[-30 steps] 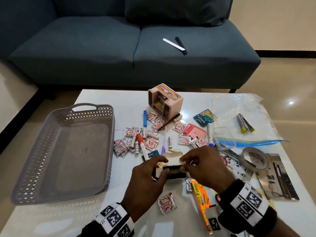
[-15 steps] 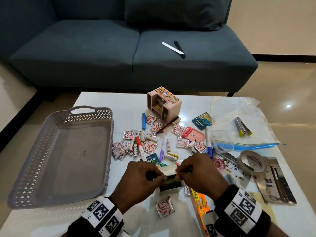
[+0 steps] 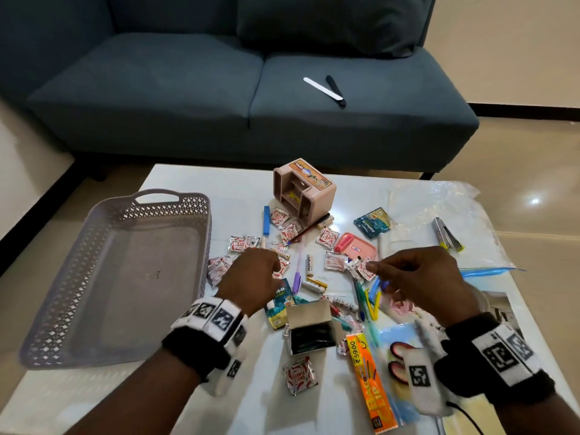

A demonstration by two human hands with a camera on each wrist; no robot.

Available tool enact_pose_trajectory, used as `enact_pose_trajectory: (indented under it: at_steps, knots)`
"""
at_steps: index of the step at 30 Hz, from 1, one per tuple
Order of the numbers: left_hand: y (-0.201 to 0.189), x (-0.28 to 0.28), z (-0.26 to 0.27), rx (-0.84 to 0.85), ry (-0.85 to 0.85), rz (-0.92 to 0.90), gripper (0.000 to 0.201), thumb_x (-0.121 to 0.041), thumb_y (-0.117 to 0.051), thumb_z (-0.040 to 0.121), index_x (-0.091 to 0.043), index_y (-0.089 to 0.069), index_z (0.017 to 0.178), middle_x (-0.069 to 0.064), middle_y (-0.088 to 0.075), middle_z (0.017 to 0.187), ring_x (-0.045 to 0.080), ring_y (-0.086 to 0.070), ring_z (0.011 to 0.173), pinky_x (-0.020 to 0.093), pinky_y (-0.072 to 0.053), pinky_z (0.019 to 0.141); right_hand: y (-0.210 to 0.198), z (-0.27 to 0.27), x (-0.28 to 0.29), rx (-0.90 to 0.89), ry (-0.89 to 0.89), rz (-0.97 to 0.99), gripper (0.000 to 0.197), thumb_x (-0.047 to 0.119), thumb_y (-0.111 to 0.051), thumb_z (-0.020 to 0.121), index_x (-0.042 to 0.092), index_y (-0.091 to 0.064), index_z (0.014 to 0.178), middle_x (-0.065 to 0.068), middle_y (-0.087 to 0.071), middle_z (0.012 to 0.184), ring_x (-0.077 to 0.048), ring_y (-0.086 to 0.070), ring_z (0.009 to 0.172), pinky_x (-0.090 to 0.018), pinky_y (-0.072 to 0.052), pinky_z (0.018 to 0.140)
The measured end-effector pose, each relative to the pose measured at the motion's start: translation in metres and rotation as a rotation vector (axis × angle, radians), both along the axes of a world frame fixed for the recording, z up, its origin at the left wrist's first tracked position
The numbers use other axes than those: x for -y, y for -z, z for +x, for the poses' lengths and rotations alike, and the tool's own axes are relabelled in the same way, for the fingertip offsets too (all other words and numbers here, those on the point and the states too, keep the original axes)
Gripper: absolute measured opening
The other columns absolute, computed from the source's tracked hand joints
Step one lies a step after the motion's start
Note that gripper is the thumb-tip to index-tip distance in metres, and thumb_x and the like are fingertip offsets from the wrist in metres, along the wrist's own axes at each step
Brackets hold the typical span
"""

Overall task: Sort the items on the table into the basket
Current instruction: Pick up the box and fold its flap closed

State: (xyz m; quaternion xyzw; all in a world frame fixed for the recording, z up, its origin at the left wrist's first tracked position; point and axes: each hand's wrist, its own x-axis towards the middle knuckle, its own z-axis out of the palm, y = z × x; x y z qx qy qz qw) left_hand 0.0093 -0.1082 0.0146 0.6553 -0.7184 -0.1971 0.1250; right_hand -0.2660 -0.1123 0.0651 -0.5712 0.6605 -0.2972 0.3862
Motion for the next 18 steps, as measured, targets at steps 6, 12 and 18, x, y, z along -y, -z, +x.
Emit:
enact_pose_trajectory:
  at_steps: [6, 12, 18]
  knots:
    - [0.019, 0.006, -0.036, 0.396, 0.166, 0.182, 0.019, -0.013, -0.066, 0.084, -0.017, -0.060, 0.101, 0.007, -0.059, 0.116, 0.025, -0.051, 0.115, 0.033, -0.043, 0.090, 0.010, -0.030, 0.009, -0.058, 0.049, -0.028, 0.023, 0.040, -0.086, 0.065, 0.018, -0.078, 0.069, -0.004, -0.071, 0.058, -0.018, -0.065, 0.047, -0.032, -0.059, 0.052]
    - [0.029, 0.023, -0.040, 0.554, 0.143, 0.216, 0.026, -0.011, -0.064, 0.082, -0.012, -0.061, 0.108, 0.009, -0.064, 0.115, 0.029, -0.058, 0.113, 0.041, -0.043, 0.099, 0.018, -0.049, 0.013, -0.039, 0.086, -0.009, 0.022, 0.034, -0.087, 0.068, 0.015, -0.077, 0.070, -0.004, -0.071, 0.058, -0.019, -0.066, 0.047, -0.028, -0.054, 0.049]
    - [0.035, 0.027, -0.031, 0.375, 0.037, 0.309, 0.059, -0.031, -0.086, 0.063, -0.015, -0.060, 0.114, 0.004, -0.065, 0.114, 0.025, -0.061, 0.109, 0.036, -0.052, 0.089, 0.023, -0.063, 0.015, -0.038, 0.127, -0.003, 0.021, 0.033, -0.084, 0.072, 0.014, -0.076, 0.070, -0.004, -0.070, 0.057, -0.022, -0.066, 0.049, -0.029, -0.055, 0.049]
